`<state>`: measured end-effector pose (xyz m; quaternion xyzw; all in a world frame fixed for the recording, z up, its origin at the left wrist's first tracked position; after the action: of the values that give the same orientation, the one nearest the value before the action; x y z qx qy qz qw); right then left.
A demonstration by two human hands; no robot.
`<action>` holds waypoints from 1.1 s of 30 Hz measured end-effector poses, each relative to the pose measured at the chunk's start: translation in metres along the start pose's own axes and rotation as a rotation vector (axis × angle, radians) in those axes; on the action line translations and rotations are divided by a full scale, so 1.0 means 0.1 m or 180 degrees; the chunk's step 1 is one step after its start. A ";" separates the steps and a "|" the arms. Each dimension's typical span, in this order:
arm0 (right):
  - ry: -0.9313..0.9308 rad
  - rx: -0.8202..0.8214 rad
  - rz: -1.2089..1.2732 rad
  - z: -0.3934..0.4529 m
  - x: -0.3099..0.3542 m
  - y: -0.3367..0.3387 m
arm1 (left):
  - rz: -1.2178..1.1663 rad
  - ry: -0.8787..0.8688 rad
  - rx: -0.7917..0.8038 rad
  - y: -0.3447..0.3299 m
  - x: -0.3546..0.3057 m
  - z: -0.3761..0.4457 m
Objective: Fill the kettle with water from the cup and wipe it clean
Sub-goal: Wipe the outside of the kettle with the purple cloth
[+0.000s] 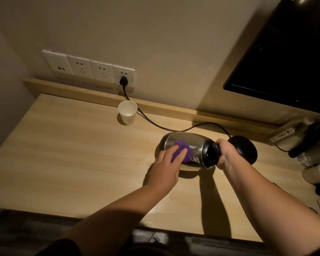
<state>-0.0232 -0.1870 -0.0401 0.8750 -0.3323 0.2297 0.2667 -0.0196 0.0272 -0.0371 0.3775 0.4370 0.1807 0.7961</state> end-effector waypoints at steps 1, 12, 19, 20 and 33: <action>0.0000 0.0018 -0.0018 -0.01 0.00 0.00 | 0.0040 -0.0085 -0.0007 0.00 0.00 -0.01; 0.0163 0.0079 -0.0186 0.03 -0.04 0.05 | -0.0144 0.1792 0.0362 -0.07 1.22 -0.48; 0.1361 0.0325 -0.0724 -0.24 0.40 -0.17 | -0.0848 0.1689 -0.0029 0.36 0.95 0.34; 0.1575 0.0432 -0.0862 -0.30 0.43 -0.21 | -0.0917 0.1577 0.0029 0.37 0.88 0.48; 0.2327 0.0740 -0.1260 -0.44 0.45 -0.25 | -0.0389 0.0527 0.1911 -0.06 0.64 1.23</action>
<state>0.0144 -0.1648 0.0110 0.8072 -0.0136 0.5050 0.3054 0.1180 0.0086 -0.0364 0.5527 0.5561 0.0257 0.6202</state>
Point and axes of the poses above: each hand's wrist, its own z-axis towards the middle knuckle, its own y-axis out of the back of the hand, x = y × z, the point moved 6 cm from there along z, towards the middle knuckle, and after that the axes turned 8 degrees about -x, right-handed, at the moved point
